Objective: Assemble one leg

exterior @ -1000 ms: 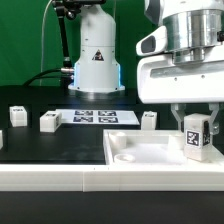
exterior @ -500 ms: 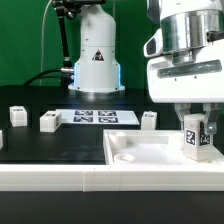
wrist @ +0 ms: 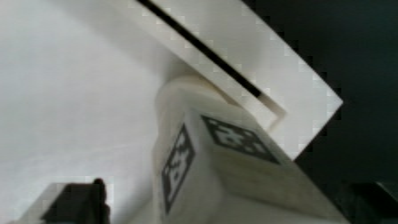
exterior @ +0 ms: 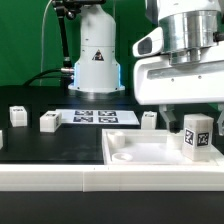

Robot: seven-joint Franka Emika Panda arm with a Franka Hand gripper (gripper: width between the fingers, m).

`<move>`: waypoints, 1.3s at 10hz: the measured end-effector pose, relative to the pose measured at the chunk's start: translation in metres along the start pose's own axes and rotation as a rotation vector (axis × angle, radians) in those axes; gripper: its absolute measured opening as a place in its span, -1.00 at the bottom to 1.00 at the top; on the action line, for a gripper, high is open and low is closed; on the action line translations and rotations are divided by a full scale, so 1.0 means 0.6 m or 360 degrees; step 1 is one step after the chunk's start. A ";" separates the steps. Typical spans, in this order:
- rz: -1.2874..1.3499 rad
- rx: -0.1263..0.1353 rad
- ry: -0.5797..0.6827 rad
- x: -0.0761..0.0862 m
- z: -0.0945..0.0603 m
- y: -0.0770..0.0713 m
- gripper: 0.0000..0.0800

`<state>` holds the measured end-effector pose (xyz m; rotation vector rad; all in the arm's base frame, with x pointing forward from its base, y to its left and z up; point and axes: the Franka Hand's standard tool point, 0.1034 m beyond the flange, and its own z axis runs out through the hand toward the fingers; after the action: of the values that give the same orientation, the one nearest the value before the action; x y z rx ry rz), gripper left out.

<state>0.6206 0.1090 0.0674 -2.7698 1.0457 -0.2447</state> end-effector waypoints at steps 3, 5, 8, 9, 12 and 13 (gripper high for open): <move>-0.0493 -0.0022 -0.0010 -0.002 0.000 -0.001 0.62; -0.0812 -0.0078 -0.0063 -0.008 0.000 -0.011 0.62; -0.1247 -0.0154 -0.0052 -0.014 -0.004 -0.027 0.62; -0.1314 -0.0141 -0.0026 -0.010 -0.006 -0.029 0.62; -0.1418 -0.0136 -0.0019 -0.007 -0.006 -0.027 0.33; -0.1418 -0.0137 -0.0019 -0.007 -0.006 -0.027 -0.01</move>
Offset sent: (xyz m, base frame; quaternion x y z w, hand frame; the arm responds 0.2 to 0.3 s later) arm 0.0097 0.0135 -0.0010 -0.0165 -0.0319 -0.2768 0.9603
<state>0.6274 0.1234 0.0739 -3.1082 -0.2539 -0.2844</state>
